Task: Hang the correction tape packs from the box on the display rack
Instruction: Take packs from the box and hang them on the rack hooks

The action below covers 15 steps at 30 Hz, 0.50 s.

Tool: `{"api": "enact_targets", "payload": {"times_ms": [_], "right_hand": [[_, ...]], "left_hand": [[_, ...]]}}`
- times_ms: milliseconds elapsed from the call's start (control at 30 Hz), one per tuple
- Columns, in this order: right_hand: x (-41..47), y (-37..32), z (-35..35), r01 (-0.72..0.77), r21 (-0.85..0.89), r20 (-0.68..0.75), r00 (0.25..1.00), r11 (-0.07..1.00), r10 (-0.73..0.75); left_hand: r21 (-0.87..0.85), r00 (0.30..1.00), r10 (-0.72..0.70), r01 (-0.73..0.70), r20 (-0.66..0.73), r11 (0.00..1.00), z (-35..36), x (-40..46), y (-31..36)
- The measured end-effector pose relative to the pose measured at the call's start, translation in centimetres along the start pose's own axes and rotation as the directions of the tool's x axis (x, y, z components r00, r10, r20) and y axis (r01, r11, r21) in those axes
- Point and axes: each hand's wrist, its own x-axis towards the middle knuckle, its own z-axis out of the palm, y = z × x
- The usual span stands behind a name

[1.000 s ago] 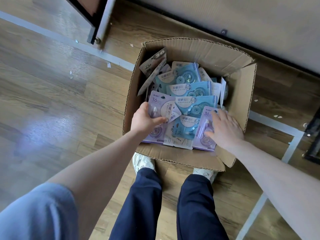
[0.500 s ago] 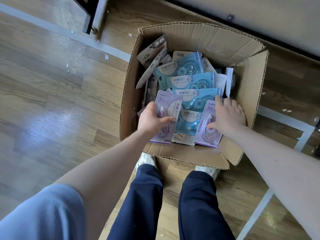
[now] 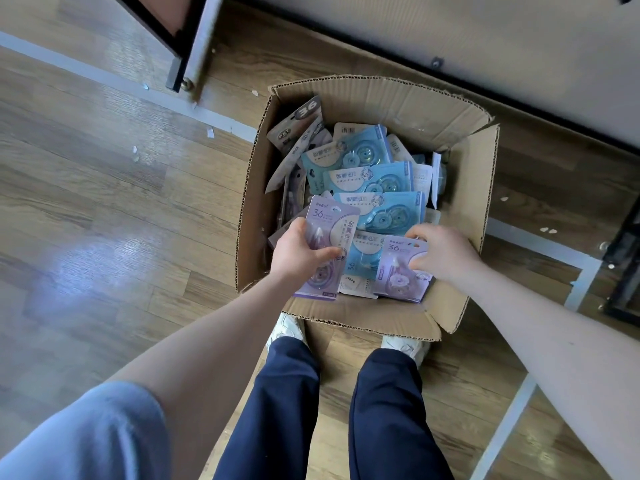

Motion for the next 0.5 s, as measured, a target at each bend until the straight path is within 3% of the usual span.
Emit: {"api": "enact_targets", "payload": {"times_ms": [100,233,500], "right_hand": [[-0.2,-0.1,0.1,-0.022,0.100,-0.015,1.000,0.995,0.024],[-0.7,-0.3,1.1,-0.122,0.373,-0.087,0.982,0.920,0.165],[-2.1,-0.6,3.1,-0.221,0.775,-0.040,0.918,0.593,0.394]], "left_hand": [[-0.014,1.000,0.006,-0.006,0.003,1.000,0.0,-0.1,0.2],[-0.027,1.000,0.015,-0.015,-0.001,1.000,-0.1,-0.1,0.1],[-0.040,1.000,0.016,-0.016,-0.016,0.999,-0.2,-0.5,-1.4]]}}
